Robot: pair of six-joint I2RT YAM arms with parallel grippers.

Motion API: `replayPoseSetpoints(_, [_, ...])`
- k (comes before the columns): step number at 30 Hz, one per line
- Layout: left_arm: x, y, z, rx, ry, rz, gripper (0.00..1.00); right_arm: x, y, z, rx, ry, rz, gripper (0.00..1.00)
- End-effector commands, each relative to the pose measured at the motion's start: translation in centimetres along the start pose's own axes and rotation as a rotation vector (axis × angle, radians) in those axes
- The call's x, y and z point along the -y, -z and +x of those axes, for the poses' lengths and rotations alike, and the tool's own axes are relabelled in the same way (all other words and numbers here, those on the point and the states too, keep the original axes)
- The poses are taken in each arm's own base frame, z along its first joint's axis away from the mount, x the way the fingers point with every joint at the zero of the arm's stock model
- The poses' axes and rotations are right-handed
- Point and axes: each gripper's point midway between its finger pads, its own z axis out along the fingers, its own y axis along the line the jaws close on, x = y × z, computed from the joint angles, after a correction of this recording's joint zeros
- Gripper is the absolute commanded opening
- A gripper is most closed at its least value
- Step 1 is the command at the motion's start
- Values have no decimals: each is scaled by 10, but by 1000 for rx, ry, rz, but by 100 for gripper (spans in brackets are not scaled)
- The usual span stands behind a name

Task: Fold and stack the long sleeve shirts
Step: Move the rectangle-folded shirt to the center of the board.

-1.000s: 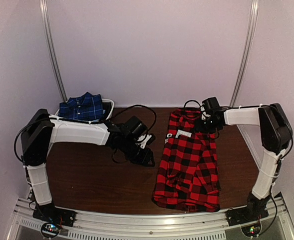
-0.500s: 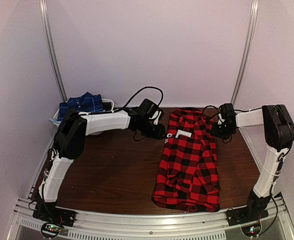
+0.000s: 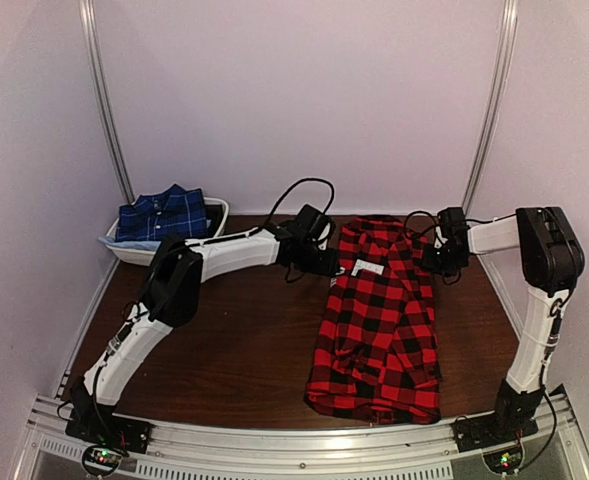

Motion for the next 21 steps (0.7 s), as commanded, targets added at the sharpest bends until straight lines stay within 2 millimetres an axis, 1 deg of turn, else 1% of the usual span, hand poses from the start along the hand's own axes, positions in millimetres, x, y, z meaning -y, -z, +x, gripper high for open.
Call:
replayPoseSetpoints(1, [-10, -15, -10, 56, -9, -32, 52, 6, -12, 11, -41, 1, 12, 45])
replayPoseSetpoints(6, [-8, -25, -5, 57, -14, -9, 48, 0, -13, 12, -47, 12, 5, 45])
replayPoseSetpoints(10, [4, -28, -1, 48, -17, 44, 41, -3, -15, 13, -51, 24, 8, 45])
replayPoseSetpoints(16, [20, -27, 1, 55, -34, 77, 19, -10, -20, 13, -59, 44, 15, 45])
replayPoseSetpoints(17, [21, -27, 1, 54, -33, 78, 15, -11, -20, 13, -59, 49, 14, 45])
replayPoseSetpoints(20, [17, -23, 0, 58, -22, 54, 0, -15, -20, 11, -56, 60, 16, 45])
replayPoseSetpoints(21, [14, -20, -2, 65, -14, 36, 0, -17, -19, 10, -56, 63, 16, 45])
